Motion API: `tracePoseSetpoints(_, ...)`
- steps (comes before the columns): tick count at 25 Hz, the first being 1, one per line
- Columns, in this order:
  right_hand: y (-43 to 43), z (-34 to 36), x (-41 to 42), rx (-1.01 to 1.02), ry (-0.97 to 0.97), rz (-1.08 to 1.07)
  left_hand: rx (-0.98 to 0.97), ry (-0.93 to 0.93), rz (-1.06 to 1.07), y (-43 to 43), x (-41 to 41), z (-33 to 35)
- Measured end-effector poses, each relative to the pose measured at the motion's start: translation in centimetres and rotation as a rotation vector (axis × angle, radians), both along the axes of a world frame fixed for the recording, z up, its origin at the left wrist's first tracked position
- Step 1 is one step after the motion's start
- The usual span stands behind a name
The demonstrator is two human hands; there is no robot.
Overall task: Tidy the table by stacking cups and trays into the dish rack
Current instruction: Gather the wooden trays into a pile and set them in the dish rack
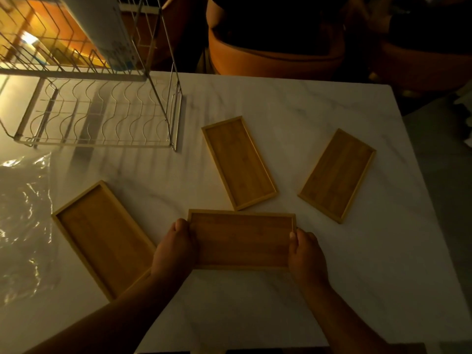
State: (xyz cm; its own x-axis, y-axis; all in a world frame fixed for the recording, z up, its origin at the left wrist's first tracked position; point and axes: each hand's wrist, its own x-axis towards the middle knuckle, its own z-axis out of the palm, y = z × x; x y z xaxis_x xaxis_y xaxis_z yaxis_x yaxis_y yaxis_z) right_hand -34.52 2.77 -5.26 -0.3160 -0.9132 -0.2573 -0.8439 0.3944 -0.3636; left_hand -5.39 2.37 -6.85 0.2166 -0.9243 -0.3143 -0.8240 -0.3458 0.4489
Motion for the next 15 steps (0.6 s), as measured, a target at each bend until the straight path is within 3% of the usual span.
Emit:
tracePoseSetpoints(8, -0.3, 0.2, 0.1, 0.020, -0.027, -0.058, 0.069, 0.040, -0.010, -0.8, 0.0, 0.3)
tracePoseSetpoints(10, 0.1, 1.6, 0.9, -0.118, -0.027, -0.120, 0.141, 0.050, 0.007, -1.4, 1.0, 1.6)
tracePoseSetpoints(13, 2.7, 4.4, 5.8, -0.359, -0.082, -0.004, -0.046, -0.082, -0.051, -1.8, 4.8, 4.1)
tracePoseSetpoints(15, 5.1, 5.6, 11.1, -0.277, -0.133, 0.191, -0.178, -0.214, -0.135, -1.8, 9.1, 5.1)
